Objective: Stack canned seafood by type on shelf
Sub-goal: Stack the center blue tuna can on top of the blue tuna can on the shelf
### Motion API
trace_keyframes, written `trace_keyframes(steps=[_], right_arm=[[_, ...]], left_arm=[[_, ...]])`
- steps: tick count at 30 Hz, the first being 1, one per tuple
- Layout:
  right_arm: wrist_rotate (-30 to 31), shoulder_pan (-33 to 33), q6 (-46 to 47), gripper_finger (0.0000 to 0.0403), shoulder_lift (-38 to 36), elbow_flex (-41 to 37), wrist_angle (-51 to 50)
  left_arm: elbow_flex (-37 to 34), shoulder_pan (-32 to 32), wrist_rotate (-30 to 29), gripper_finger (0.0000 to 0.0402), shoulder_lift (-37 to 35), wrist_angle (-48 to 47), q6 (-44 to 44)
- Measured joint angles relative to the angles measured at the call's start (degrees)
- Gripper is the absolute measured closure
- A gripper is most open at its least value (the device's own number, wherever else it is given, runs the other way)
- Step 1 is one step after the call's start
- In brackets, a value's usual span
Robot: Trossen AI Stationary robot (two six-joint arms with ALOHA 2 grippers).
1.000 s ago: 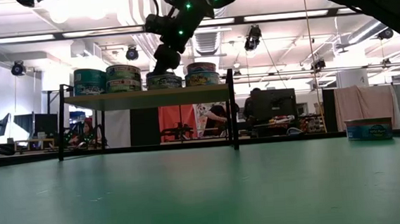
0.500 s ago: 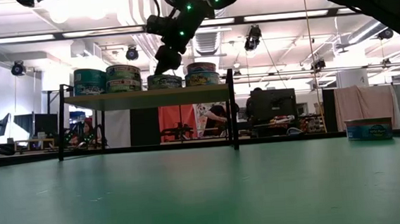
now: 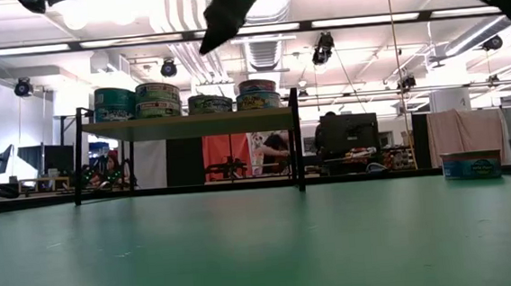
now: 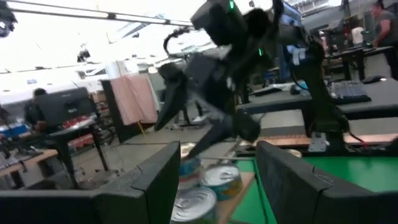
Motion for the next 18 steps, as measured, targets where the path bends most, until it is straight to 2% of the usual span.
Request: trace_keyframes(steps=[2, 5, 8, 13, 18], right_arm=[[-3.91, 0.59, 5.64, 0.0071, -2.66, -0.54, -4.29], [-9.01, 1.68, 12.78, 0.008, -6.51, -2.05, -8.8], [-10.92, 3.71, 16.92, 0.0092, -10.47, -6.26, -9.91], [-11.16, 8.09, 23.63, 0.0116, -18.55, -17.5, -9.75], [-11.08, 11.75, 31.84, 0.0144, -28.15, -31.76, -6.8]], left_arm=[[-0.02, 0.0, 2.06, 0.0208, 0.61, -2.46, -3.1], [-0.02, 0.0, 9.44, 0.0208, 2.2, -4.81, -7.07], [-0.02, -0.02, 14.83, 0.0208, 4.76, -4.63, -10.82], [-0.02, 0.0, 13.4, 0.0208, 9.06, -4.05, -18.03], [-0.02, -0.07, 13.87, 0.0208, 12.59, -4.0, -20.95]])
